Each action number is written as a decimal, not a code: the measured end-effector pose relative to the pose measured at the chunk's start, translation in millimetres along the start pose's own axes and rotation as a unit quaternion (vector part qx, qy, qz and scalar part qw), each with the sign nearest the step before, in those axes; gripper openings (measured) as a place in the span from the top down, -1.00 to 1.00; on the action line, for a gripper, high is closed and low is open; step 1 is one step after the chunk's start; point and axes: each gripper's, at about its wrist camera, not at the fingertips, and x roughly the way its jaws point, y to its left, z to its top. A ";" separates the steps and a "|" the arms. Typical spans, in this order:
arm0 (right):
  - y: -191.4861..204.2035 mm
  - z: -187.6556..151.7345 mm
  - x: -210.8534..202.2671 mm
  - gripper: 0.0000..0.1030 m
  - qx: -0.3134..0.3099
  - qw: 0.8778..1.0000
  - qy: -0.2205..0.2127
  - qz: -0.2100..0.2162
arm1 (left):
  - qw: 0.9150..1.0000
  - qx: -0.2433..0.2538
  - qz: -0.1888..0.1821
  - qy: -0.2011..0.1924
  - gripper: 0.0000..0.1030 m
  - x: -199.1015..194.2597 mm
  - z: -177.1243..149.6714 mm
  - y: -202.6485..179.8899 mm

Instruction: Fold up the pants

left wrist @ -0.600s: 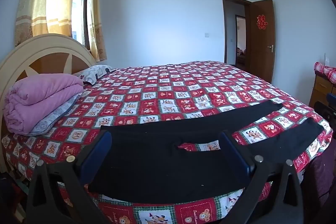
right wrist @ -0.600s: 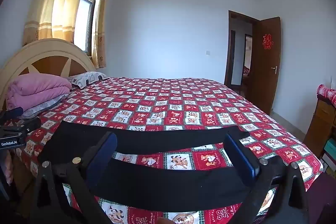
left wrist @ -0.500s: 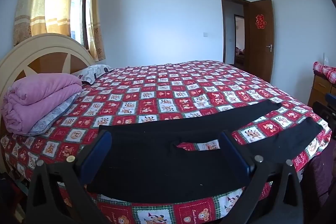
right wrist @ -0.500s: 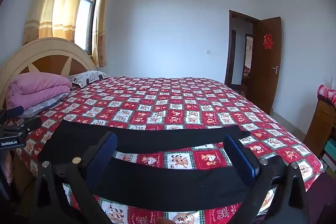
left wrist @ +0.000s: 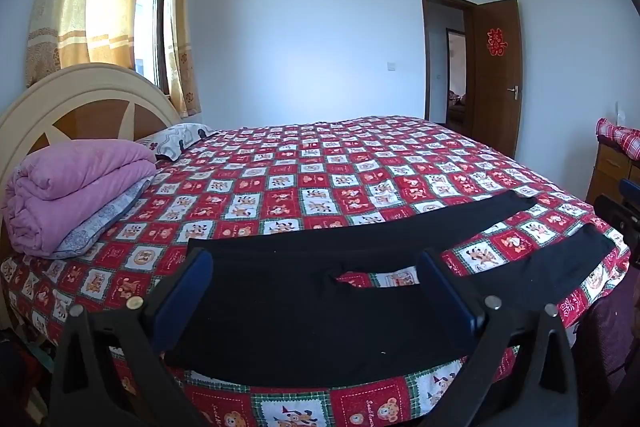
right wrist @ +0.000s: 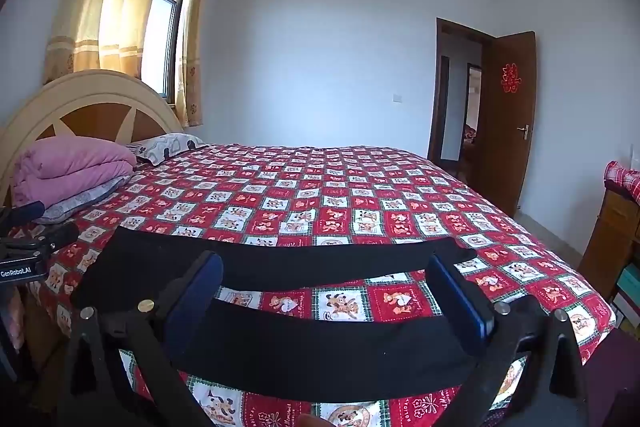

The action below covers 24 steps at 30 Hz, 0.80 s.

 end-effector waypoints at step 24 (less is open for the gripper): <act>-0.3 -1.6 0.9 -0.98 -0.003 1.000 0.005 -0.001 | 1.000 -0.001 0.001 -0.001 -1.00 -0.8 2.7 0.6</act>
